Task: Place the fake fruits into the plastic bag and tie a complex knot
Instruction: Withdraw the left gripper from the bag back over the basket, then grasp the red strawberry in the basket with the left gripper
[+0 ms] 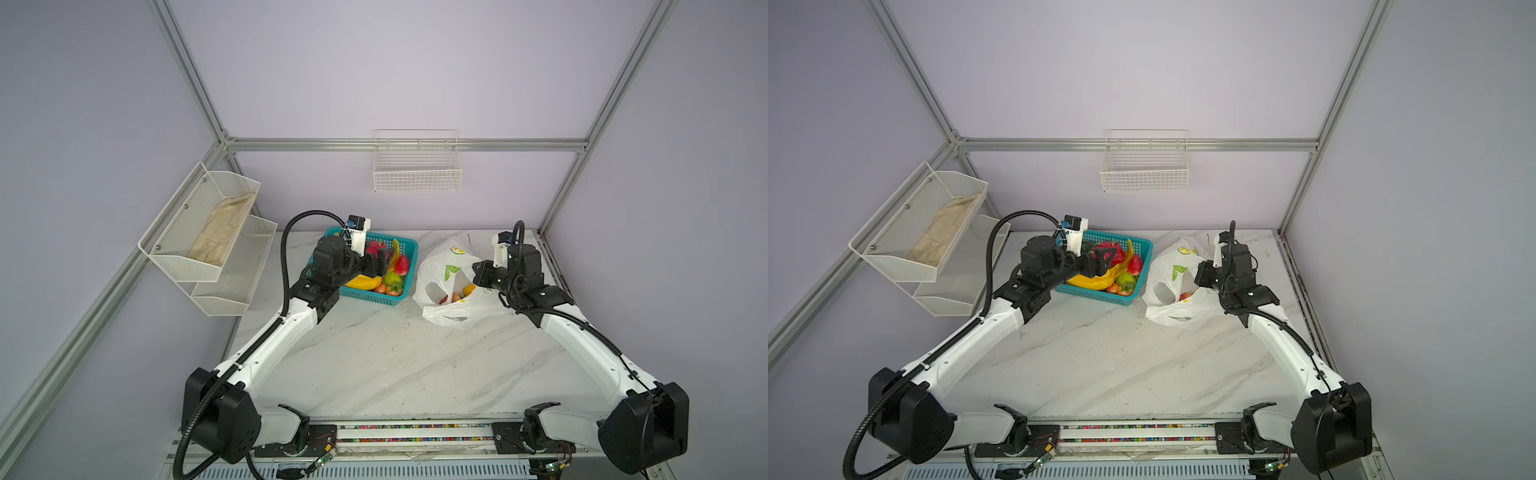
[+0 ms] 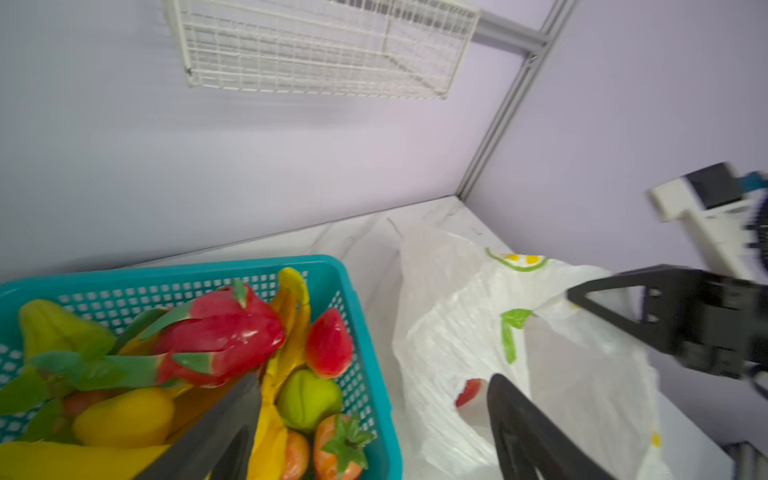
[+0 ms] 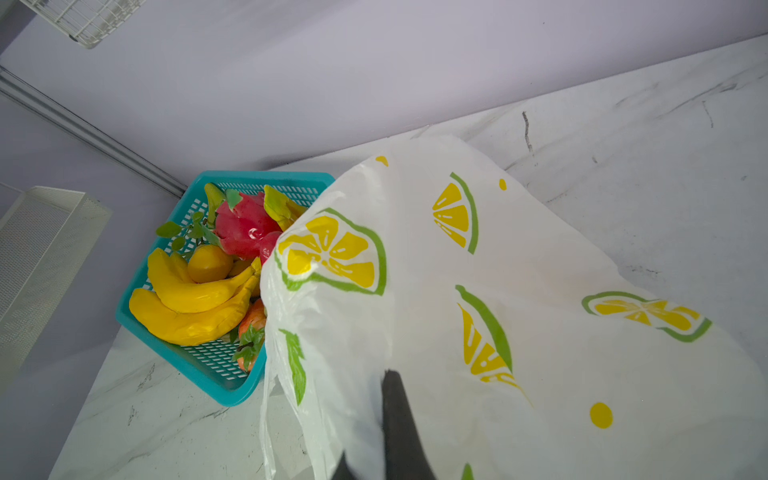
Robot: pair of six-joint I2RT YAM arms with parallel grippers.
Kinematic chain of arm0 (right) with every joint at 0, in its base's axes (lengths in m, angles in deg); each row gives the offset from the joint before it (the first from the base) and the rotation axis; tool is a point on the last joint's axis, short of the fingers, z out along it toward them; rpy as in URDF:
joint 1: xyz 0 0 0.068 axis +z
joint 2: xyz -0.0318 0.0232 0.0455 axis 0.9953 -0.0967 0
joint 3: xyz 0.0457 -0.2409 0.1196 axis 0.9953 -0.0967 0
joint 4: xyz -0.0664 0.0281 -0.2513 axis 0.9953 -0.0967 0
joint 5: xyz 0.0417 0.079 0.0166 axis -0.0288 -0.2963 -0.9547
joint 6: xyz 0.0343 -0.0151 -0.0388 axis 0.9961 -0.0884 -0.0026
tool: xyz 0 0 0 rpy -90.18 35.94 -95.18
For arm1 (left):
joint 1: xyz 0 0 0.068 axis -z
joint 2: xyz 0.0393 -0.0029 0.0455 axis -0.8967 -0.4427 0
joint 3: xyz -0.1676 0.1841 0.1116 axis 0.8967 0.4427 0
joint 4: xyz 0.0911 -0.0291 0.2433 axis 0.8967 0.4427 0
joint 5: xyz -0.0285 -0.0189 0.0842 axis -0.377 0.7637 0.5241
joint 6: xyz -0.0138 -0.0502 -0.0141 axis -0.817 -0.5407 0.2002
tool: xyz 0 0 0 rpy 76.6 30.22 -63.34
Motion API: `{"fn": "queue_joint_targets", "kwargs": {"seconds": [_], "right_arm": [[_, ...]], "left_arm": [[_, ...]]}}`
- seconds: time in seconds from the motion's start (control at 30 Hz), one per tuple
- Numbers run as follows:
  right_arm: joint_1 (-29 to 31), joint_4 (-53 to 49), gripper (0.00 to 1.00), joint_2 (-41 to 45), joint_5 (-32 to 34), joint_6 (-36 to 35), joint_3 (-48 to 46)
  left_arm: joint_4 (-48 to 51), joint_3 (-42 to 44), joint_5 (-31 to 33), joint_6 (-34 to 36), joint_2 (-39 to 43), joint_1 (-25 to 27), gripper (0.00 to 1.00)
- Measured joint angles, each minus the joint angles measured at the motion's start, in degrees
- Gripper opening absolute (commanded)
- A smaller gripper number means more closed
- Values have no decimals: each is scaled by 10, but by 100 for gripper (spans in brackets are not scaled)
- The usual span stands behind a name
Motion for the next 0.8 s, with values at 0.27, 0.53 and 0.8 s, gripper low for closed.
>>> {"fn": "queue_joint_targets", "kwargs": {"seconds": [0.27,0.53,0.8], "right_arm": [[0,2,0,0,4,-7,6],[0,2,0,-6,4,-7,6],[0,4,0,-9,3,-7,6]], "left_arm": [[80,-128,6,65,-171,-5,80],[107,-199,-42,75,-276,2,74],[124,-248,-48,75,-329,11,71]]}}
